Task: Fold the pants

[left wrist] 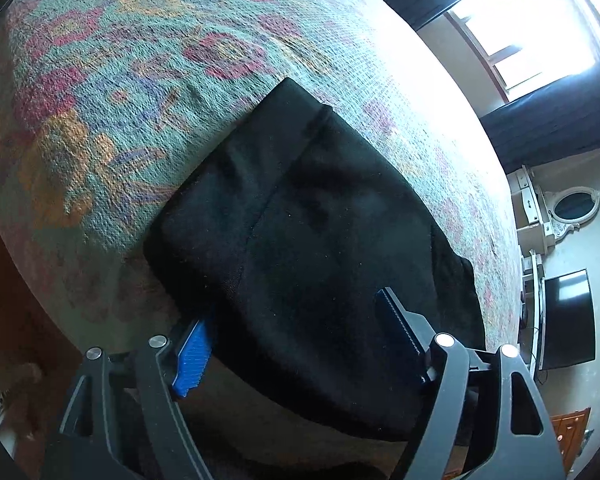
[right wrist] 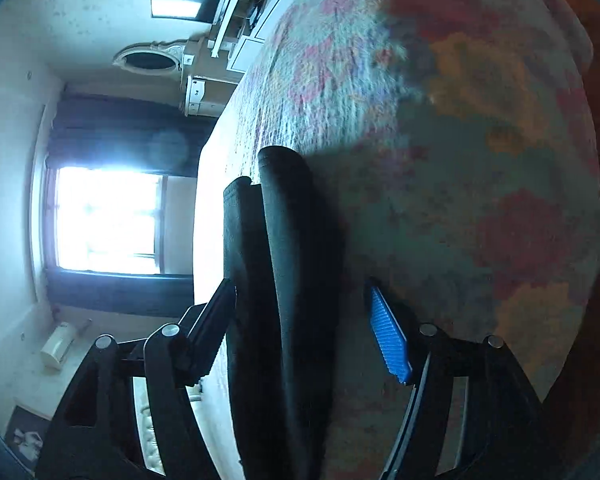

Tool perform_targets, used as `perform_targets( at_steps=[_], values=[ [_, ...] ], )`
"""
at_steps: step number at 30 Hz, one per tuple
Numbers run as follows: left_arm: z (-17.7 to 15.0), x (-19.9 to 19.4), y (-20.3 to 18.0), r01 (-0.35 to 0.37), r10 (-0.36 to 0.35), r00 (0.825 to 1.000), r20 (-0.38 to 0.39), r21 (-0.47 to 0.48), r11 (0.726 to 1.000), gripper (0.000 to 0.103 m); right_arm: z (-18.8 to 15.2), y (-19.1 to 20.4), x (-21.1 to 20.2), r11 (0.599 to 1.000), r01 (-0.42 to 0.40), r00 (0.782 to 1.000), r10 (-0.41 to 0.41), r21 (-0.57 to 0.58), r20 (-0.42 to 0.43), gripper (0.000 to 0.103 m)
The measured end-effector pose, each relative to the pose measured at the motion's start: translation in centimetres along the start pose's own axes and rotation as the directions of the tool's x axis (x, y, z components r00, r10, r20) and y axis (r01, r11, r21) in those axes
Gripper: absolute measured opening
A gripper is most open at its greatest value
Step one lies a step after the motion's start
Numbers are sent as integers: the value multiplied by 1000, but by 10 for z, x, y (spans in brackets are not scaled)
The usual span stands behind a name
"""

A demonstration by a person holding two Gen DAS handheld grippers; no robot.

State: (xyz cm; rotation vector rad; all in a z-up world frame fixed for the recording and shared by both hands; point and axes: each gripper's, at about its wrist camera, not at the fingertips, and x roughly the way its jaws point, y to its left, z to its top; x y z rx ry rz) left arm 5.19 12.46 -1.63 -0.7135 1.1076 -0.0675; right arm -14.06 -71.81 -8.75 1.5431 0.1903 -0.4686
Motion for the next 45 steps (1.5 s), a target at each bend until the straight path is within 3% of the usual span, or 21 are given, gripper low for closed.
perform_targets(
  at_steps=[2,4,8,11,15,17,19,21,22,26,29,30,31,32,33,37,40,45],
  values=[
    [1,1,2,-4,4,1000,0,3,1000,76,0,0,13,1000,-18,999,19,11,-49,66],
    [0,2,0,-8,8,1000,0,8,1000,76,2,5,22,998,-59,994,58,-6,-93,77],
    [-2,4,-3,-12,12,1000,4,22,1000,78,14,23,32,983,-181,976,178,-15,-129,77],
    [-3,4,-3,-9,9,1000,6,21,1000,78,30,23,26,971,-237,967,238,21,-86,77],
    [-3,6,-3,-7,7,1000,5,18,1000,78,51,15,19,950,-299,954,296,87,48,76],
    [-3,8,-5,-13,13,1000,4,22,1000,78,58,13,23,969,-230,973,229,88,18,60],
    [-4,8,-6,-19,19,1000,4,30,999,79,59,13,26,989,-139,990,139,51,-5,30],
    [-5,8,-7,-21,21,1000,4,35,999,79,58,10,26,998,-63,998,63,14,-15,10],
    [-5,8,-8,-20,20,1000,2,38,999,79,60,10,25,999,-35,999,35,-1,-13,6],
    [-5,8,-7,-15,15,1000,0,34,999,79,77,13,3,994,64,997,-61,-84,45,6],
    [-4,8,-8,-19,19,1000,-2,34,999,79,88,-5,-19,991,130,985,-126,-35,115,13],
    [-4,9,-8,-21,21,1000,-2,37,999,79,93,-8,-30,990,144,974,-142,-1,174,18],
    [-4,9,-9,-24,24,1000,-2,41,999,79,96,-8,-45,982,187,950,-188,28,250,41],
    [-4,9,-10,-28,28,1000,-3,45,999,79,98,-5,-53,980,197,936,-197,28,292,53],
    [-4,10,-10,-32,32,999,-6,49,998,79,100,1,-52,984,180,942,-172,-1,288,56],
    [-2,11,-11,-31,32,999,-7,50,998,81,80,47,-28,981,60,992,-38,-183,119,56],
    [-2,12,-11,-29,30,1000,-6,55,998,81,73,74,10,971,4,1000,-2,-238,11,56],
    [-2,13,-9,-17,17,1000,-6,50,999,84,74,85,68,970,41,996,-59,-238,-69,56]
  ],
)
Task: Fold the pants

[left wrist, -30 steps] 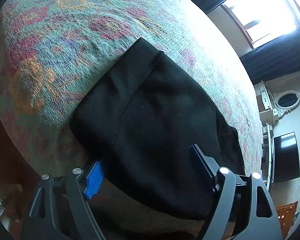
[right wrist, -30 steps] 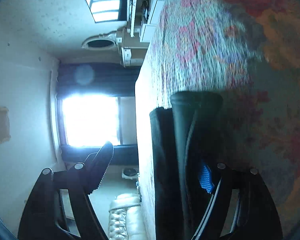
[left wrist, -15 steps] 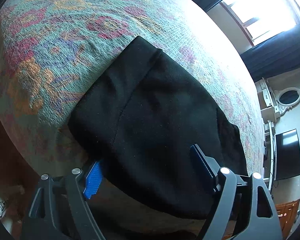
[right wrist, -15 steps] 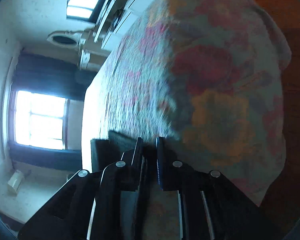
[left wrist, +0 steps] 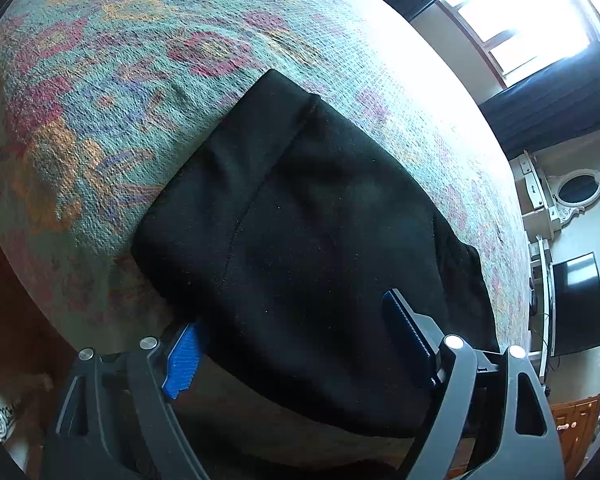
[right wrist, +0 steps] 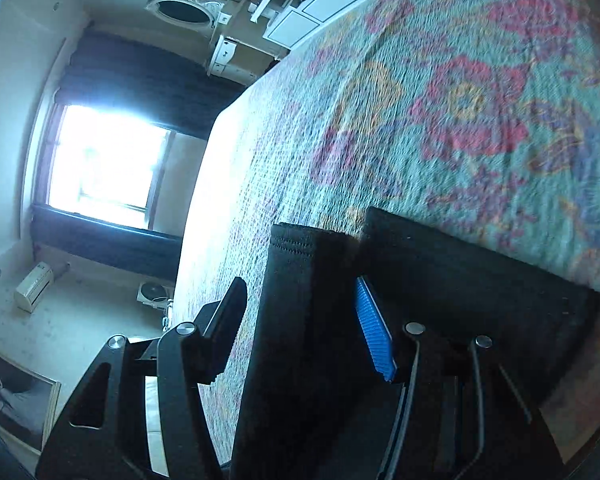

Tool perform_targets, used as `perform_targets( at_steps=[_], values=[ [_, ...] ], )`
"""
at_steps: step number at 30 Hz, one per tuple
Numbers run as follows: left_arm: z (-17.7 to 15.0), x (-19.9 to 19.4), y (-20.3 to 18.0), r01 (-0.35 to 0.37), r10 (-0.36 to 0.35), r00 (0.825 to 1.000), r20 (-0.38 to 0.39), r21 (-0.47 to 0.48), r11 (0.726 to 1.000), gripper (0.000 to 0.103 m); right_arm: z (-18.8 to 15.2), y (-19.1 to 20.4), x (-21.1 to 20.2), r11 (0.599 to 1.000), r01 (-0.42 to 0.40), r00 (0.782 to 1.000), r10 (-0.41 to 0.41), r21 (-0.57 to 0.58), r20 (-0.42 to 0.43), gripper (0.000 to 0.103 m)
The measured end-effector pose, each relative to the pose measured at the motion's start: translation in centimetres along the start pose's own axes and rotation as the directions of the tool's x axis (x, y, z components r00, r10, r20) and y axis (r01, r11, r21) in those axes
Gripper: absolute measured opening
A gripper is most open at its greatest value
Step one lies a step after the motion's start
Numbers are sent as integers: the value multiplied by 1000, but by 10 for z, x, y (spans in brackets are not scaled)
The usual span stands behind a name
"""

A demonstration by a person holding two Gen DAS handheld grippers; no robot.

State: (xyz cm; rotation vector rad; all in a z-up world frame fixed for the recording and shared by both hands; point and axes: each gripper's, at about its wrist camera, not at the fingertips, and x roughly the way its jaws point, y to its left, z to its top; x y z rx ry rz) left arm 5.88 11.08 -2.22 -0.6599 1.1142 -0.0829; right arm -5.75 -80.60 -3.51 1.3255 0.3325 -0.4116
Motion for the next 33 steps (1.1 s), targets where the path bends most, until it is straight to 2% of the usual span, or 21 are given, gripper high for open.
perform_targets(
  at_steps=[2,3,4,8,12,14,17,18,20,23,25,27,30,33],
  values=[
    [0,1,0,6,-6,1000,2,0,1000,85,0,2,14,1000,14,1000,-14,-2,-19,47],
    [-1,1,0,3,-3,1000,2,3,1000,85,0,4,20,1000,17,999,-17,-9,-31,24],
    [-1,2,-1,0,0,1000,3,9,1000,85,-3,5,20,1000,19,999,-20,-15,-36,8],
    [-4,3,-3,-4,4,1000,4,19,1000,85,-6,20,-5,999,-28,1000,28,-44,11,7],
    [-4,3,-2,-3,3,1000,2,11,1000,85,-2,19,-60,997,-29,996,36,-76,84,6],
    [-3,3,-3,-9,9,1000,1,12,1000,85,-2,-3,-84,999,11,993,-5,-43,120,6],
    [-3,5,-5,-24,24,1000,-1,30,999,85,-1,-49,-85,996,87,992,-90,36,85,6],
    [-4,5,-7,-28,28,1000,-1,38,999,85,-4,-63,-81,993,91,993,-96,78,68,6],
    [-5,6,-9,-34,35,999,-2,55,998,85,-8,-81,-75,990,41,997,-50,133,65,6],
    [-6,6,-10,-40,40,999,-2,68,997,85,-9,-85,-71,985,-44,996,31,165,81,18],
    [-6,6,-10,-43,43,999,0,68,997,85,-10,-82,-71,980,-104,993,93,168,75,42],
    [-6,7,-11,-48,48,999,1,72,996,85,-12,-74,-70,978,-146,989,139,150,52,54],
    [-7,8,-15,-57,57,998,0,84,995,86,-30,-63,-67,979,-163,986,166,123,-16,56],
    [-9,10,-21,-65,66,998,1,94,993,86,-50,-53,-59,975,-205,974,212,86,-83,58]
  ],
)
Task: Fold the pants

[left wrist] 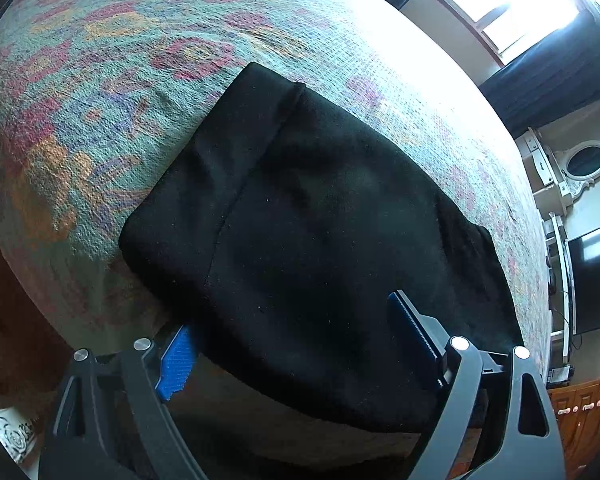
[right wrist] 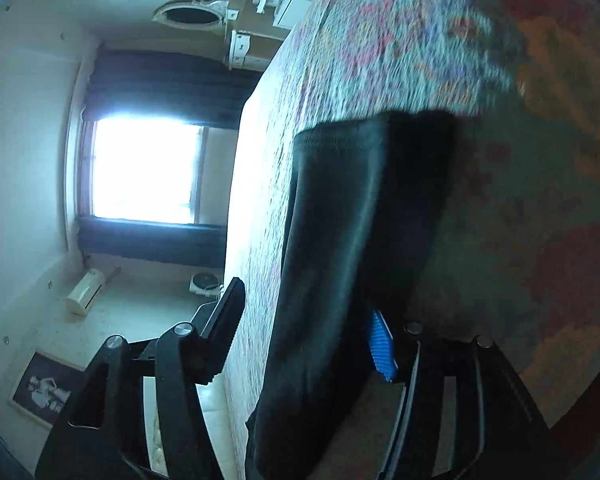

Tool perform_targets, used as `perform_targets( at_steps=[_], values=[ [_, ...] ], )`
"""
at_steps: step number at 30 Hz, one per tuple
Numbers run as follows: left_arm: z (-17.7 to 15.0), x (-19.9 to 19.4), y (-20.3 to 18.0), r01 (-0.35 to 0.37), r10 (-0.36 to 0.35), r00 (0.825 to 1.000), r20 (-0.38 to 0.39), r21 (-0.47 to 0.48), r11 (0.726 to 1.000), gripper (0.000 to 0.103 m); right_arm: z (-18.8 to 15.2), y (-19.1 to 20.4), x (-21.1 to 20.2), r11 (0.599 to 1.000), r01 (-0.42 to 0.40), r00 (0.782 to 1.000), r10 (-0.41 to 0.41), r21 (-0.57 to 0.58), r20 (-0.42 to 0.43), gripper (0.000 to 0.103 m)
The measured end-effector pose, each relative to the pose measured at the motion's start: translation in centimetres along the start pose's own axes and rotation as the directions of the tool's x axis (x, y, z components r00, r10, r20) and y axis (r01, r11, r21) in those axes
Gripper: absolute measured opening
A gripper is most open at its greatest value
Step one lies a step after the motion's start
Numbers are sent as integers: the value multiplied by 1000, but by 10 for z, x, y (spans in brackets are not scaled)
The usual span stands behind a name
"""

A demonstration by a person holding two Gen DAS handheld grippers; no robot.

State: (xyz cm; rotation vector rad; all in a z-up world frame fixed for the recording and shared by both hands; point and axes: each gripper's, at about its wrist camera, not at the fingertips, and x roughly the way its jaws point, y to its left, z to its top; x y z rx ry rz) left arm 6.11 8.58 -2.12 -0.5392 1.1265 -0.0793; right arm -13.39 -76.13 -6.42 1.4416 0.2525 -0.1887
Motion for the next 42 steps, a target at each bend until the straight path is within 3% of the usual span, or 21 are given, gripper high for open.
perform_targets(
  at_steps=[3,8,14,15,16,18,21,26,29,30,33,37,38,40,42],
  values=[
    [-1,2,-3,-7,7,1000,-2,10,1000,86,-17,8,13,999,-29,996,26,-29,-82,65],
    [-1,4,-5,-10,10,1000,-5,10,1000,86,-62,21,29,997,-48,972,34,-57,-234,66],
    [-1,6,-10,-24,24,1000,-7,25,999,86,-132,34,49,994,-48,897,-2,-102,-441,66],
    [-1,6,-11,-27,27,1000,-7,28,999,86,-140,36,54,992,-32,885,-30,-125,-464,60],
    [-2,6,-12,-30,30,1000,-7,32,999,86,-148,39,57,988,-17,874,-60,-152,-482,36],
    [-2,6,-13,-30,30,999,-9,36,999,86,-154,44,60,980,22,861,-120,-199,-494,13],
    [-2,5,-11,-17,18,1000,-12,22,1000,86,-161,45,46,980,55,865,-143,-192,-481,9],
    [2,2,5,1,-1,1000,0,-43,999,86,-162,39,39,983,120,860,-173,-138,-480,10],
    [2,0,3,-24,24,1000,10,-19,1000,86,-167,36,47,991,98,853,-130,-89,-506,25],
    [2,0,4,-30,30,999,12,-15,999,86,-171,35,50,994,86,846,-109,-68,-522,39],
    [2,1,4,-48,48,999,15,-1,999,86,-194,40,69,997,46,806,-72,-58,-588,48],
    [1,-2,5,-57,57,998,26,-4,998,85,-222,50,91,996,-5,730,-56,-88,-681,48],
    [1,-2,2,-59,59,998,30,-8,998,84,-226,53,94,995,-17,710,-59,-100,-702,45],
    [1,-3,4,-62,63,998,30,-14,998,82,-238,59,101,984,-14,667,-125,-180,-735,7],
    [0,-4,4,-69,69,997,31,-12,998,80,-245,53,98,970,26,641,-203,-244,-740,6]
  ],
)
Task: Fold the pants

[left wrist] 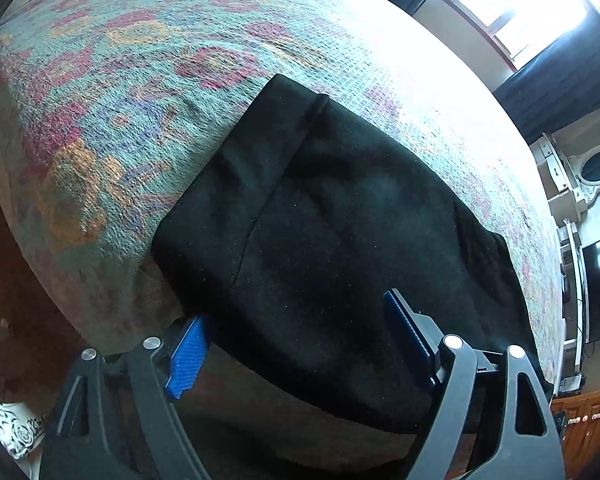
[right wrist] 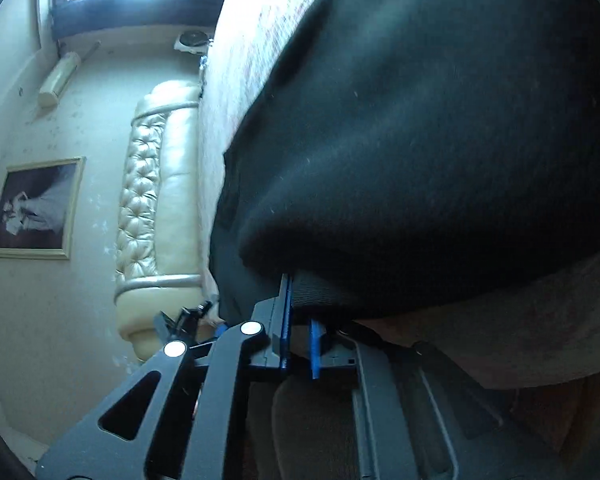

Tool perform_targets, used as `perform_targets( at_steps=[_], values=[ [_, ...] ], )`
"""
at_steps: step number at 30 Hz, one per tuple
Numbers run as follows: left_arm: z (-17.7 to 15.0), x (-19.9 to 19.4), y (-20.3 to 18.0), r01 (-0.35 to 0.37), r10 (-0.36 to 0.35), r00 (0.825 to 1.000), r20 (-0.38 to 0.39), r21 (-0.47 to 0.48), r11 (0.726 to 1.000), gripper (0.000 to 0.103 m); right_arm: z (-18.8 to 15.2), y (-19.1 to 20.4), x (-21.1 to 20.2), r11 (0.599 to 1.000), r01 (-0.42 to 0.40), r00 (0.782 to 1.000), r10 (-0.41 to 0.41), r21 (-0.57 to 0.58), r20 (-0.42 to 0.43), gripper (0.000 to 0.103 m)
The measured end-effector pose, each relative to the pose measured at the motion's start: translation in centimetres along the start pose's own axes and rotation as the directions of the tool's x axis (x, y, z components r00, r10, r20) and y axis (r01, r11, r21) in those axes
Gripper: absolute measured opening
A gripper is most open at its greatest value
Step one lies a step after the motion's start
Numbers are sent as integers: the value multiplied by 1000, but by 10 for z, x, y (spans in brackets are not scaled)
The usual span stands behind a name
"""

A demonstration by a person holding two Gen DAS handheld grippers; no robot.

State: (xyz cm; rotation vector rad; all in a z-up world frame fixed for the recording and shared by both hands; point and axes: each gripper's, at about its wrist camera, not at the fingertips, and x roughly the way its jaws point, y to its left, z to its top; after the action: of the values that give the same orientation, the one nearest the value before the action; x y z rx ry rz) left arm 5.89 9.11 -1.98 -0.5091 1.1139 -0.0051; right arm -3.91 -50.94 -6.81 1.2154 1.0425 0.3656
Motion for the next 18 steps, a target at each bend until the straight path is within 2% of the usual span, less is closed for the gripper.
perform_targets(
  at_steps=[2,6,8,11,14,15,18],
  values=[
    [-1,-1,0,-16,16,1000,4,14,1000,78,-4,-10,-1,999,-22,1000,23,42,-10,6],
    [-3,-4,5,-26,26,1000,6,2,1000,71,-8,-9,-9,999,-28,999,29,33,-17,6],
    [-2,-5,9,-18,18,1000,3,-8,1000,70,-12,-15,-14,997,-40,999,42,59,-23,6],
    [-3,-6,10,-16,16,1000,1,-10,1000,70,-13,-16,-24,999,-18,1000,19,45,-22,14],
    [-3,-3,6,-31,32,999,-12,19,999,70,1,1,-60,999,-50,996,50,-6,73,21],
    [-4,-4,5,-33,33,999,-11,20,999,70,7,5,-74,997,-65,992,68,-32,109,29],
    [-2,0,2,-33,33,999,-12,16,999,72,32,11,-125,995,-4,963,30,-97,268,42]
  ],
)
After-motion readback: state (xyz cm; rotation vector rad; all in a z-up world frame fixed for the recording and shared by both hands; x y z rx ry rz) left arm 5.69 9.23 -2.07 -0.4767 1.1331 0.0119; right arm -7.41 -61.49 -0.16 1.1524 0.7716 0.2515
